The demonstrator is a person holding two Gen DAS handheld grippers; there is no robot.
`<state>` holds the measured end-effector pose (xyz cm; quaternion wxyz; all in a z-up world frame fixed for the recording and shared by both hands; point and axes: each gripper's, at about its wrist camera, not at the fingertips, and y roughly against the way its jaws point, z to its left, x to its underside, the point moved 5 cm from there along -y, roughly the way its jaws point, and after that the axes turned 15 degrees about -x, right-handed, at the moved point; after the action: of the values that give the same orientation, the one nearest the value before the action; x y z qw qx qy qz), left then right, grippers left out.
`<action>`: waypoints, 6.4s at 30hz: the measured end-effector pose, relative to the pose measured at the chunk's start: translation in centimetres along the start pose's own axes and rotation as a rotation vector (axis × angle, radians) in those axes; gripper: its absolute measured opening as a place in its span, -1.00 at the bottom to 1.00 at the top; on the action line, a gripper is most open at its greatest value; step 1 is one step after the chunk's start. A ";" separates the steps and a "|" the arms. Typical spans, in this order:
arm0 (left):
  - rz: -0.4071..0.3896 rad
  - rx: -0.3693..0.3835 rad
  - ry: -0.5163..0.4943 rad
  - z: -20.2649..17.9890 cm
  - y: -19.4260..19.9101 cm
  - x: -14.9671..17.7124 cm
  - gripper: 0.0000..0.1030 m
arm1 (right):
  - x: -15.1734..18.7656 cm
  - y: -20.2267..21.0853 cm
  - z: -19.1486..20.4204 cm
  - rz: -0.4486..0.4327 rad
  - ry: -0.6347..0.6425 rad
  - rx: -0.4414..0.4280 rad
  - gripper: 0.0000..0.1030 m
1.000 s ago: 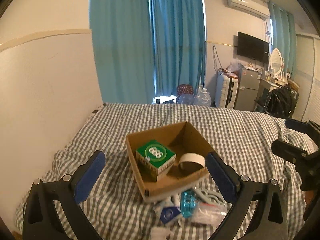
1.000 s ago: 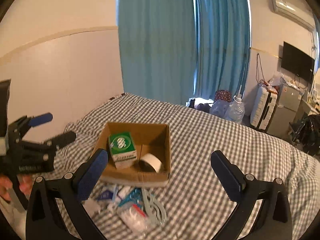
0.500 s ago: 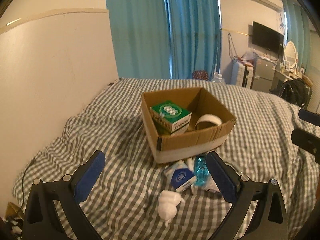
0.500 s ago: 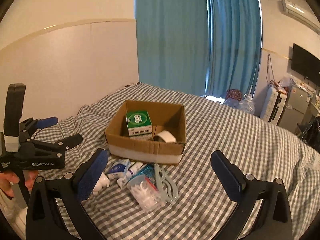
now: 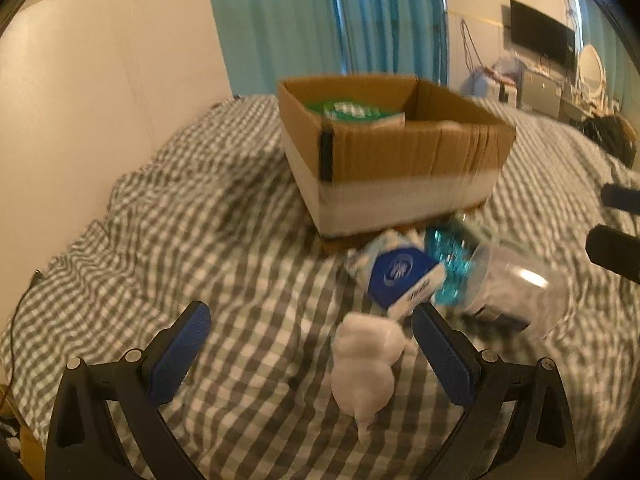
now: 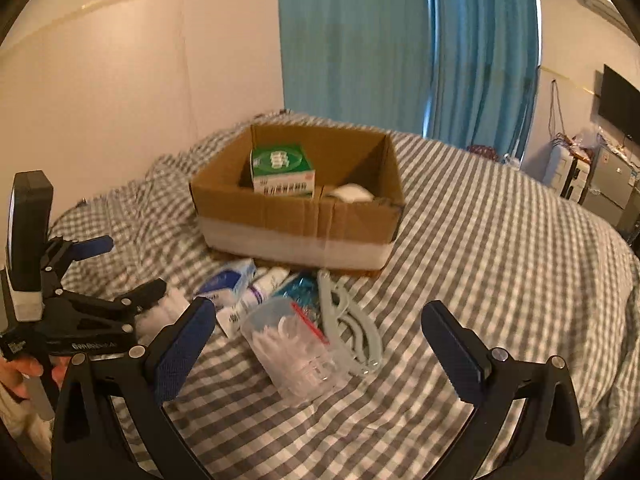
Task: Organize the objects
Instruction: 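Grasp the white plush toy with the left tool while the right tool grasps the floss jar, then lower the plush toy and floss jar into the cardboard box and release, then grasp the blue Vinda tissue pack with the left tool while the right tool grasps the grey clip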
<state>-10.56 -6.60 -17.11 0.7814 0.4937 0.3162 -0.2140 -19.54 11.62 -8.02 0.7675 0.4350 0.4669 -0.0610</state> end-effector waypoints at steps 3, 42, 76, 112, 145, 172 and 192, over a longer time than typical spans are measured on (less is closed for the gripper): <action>0.022 0.016 -0.022 -0.7 -1.3 1.0 1.00 | 1.0 -2.1 0.0 0.043 -0.002 -0.007 1.00; 0.108 0.145 -0.048 -0.7 -1.0 4.3 -0.02 | 6.0 -10.1 0.4 0.332 0.115 0.077 0.47; -0.056 0.190 0.029 4.0 8.8 -8.3 -0.02 | -6.9 6.3 6.0 0.015 0.174 0.091 0.23; -0.010 0.311 -0.047 -6.9 -4.6 -17.6 -0.01 | -18.7 -11.8 -6.1 -0.053 0.008 0.083 0.24; -0.305 0.121 0.175 3.9 18.1 -17.6 1.00 | -17.5 15.8 2.4 -0.274 0.130 0.177 1.00; 0.061 0.011 0.106 -3.4 -1.1 -4.7 1.00 | -1.6 -3.6 -4.5 0.062 -0.010 0.048 1.00; 0.156 0.159 0.028 -7.1 -6.4 -2.7 0.06 | 4.2 -12.7 -5.9 0.291 -0.065 -0.029 0.06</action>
<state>-18.66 -2.77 -21.48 0.7496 0.5801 0.2695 -0.1699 -27.47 9.44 -20.07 0.7892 0.4848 0.3745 0.0435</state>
